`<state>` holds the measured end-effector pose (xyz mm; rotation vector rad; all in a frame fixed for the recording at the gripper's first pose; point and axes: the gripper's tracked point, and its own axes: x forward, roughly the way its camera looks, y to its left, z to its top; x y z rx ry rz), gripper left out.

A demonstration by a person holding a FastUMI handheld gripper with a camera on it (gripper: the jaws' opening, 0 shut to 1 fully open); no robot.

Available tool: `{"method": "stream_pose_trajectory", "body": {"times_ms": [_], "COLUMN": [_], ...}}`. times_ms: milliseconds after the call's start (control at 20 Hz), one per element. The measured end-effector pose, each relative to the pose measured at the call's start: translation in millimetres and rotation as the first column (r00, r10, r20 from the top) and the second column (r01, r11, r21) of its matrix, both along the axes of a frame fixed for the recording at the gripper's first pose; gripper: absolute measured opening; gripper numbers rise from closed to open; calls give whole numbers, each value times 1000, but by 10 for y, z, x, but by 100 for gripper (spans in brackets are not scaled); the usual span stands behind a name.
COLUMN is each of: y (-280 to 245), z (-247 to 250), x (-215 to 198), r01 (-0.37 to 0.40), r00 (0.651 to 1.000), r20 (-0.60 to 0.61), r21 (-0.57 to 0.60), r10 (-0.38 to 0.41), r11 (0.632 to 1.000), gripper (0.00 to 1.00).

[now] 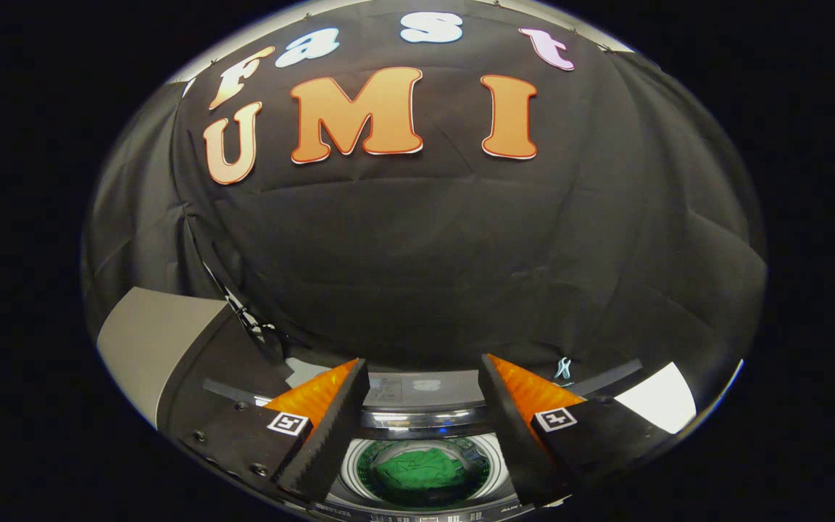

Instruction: Put the clothes into the washing machine and then close the washing machine lid.

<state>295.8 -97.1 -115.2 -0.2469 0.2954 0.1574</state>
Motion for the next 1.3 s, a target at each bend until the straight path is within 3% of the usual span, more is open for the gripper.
{"method": "stream_pose_trajectory", "body": {"times_ms": [250, 550, 700, 1000, 1300], "y": [-120, -422, -546, -748, -846], "z": [-288, -1242, -1472, -1194, -568], "x": [-288, -725, -881, -1075, -1221], "r01": [8, 60, 96, 152, 171], "r00": [999, 973, 961, 967, 979], "r20": [-36, -222, -262, -212, -116], "r21": [5, -19, 0, 23, 52], "r10": [-7, -63, -93, -144, -165], "r11": [1000, 998, 995, 988, 984], "gripper": [98, 99, 99, 99, 98]}}
